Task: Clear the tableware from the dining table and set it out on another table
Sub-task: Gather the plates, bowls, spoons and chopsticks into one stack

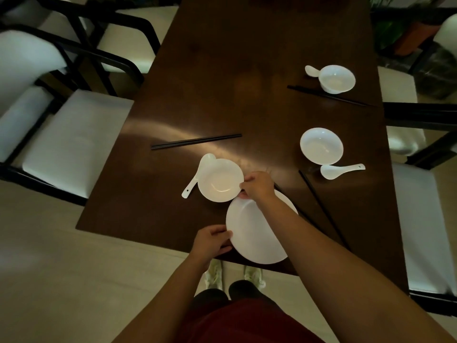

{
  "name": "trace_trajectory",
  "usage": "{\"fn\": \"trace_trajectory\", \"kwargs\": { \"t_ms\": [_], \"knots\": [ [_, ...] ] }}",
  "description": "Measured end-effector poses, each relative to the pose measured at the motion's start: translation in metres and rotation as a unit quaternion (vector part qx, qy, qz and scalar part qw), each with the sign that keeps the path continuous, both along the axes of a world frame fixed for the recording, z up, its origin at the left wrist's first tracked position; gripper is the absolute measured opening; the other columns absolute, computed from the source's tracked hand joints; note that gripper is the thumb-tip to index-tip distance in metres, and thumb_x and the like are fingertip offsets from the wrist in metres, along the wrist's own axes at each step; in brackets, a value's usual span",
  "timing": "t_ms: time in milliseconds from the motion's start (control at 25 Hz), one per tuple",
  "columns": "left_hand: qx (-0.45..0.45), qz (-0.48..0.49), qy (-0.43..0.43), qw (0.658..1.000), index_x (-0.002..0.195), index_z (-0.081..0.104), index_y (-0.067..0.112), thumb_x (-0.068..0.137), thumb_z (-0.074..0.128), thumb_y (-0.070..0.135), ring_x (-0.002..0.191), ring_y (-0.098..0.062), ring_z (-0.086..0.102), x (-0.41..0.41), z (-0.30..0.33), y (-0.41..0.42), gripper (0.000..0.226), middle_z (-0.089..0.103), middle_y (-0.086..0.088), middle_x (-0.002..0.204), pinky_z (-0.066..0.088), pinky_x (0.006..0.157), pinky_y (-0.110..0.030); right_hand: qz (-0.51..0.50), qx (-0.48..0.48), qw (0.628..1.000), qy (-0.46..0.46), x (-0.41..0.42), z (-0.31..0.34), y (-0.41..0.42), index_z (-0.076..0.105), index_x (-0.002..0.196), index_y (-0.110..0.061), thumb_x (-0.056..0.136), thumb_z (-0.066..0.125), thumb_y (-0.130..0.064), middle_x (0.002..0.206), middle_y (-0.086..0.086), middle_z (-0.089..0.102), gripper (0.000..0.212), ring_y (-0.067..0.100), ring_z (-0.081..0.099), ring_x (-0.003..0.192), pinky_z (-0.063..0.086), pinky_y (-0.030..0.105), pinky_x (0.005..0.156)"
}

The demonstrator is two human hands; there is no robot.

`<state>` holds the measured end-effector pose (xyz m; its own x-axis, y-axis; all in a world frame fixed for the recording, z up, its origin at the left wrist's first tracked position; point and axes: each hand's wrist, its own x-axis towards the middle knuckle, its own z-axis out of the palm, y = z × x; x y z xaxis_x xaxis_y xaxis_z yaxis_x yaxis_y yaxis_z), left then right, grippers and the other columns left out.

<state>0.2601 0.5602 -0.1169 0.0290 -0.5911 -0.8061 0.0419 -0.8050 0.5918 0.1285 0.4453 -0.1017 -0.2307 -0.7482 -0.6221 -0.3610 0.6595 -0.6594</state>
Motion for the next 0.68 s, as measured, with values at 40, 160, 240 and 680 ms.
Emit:
{"fn": "trace_trajectory", "kwargs": {
  "t_ms": [40, 160, 240, 680],
  "knots": [
    [-0.001, -0.001, 0.001, 1.000, 0.108, 0.063, 0.006, 0.086, 0.061, 0.008, 0.101, -0.024, 0.061, 0.000, 0.001, 0.000, 0.022, 0.064, -0.011, 0.108, 0.055, 0.064, -0.024, -0.002, -0.011, 1.000, 0.008, -0.001, 0.002, 0.001, 0.068, 0.090, -0.004, 0.077, 0.067, 0.000, 0.104, 0.018, 0.067, 0.013, 0.031, 0.064, 0.093, 0.056, 0.044, 0.085],
    [-0.003, -0.002, 0.009, 1.000, 0.113, 0.062, 0.005, 0.086, 0.061, 0.007, 0.098, -0.024, 0.062, 0.001, 0.002, 0.000, 0.027, 0.064, -0.012, 0.107, 0.054, 0.065, -0.025, -0.029, -0.043, 0.999, 0.006, -0.017, 0.022, 0.003, 0.065, 0.079, -0.012, 0.077, 0.066, -0.001, 0.096, 0.012, 0.068, 0.011, 0.028, 0.064, 0.093, 0.056, 0.043, 0.084],
    [-0.004, -0.004, 0.010, 1.000, 0.114, 0.061, 0.004, 0.086, 0.061, 0.008, 0.099, -0.025, 0.062, 0.001, 0.001, 0.000, 0.028, 0.064, -0.013, 0.107, 0.054, 0.066, -0.026, -0.019, -0.054, 0.998, 0.005, -0.039, 0.038, 0.009, 0.065, 0.076, -0.016, 0.077, 0.067, -0.004, 0.084, 0.005, 0.068, 0.012, 0.022, 0.067, 0.084, 0.058, 0.038, 0.079],
    [-0.005, 0.013, 0.019, 1.000, 0.117, 0.058, 0.004, 0.085, 0.063, 0.009, 0.088, -0.022, 0.064, 0.000, 0.001, 0.002, 0.033, 0.065, -0.010, 0.098, 0.053, 0.067, -0.028, 0.060, 0.014, 0.997, 0.054, -0.107, 0.045, 0.076, 0.068, 0.086, -0.013, 0.079, 0.067, -0.004, 0.077, 0.003, 0.063, 0.011, 0.011, 0.064, 0.061, 0.054, 0.019, 0.053]
  ]
}}
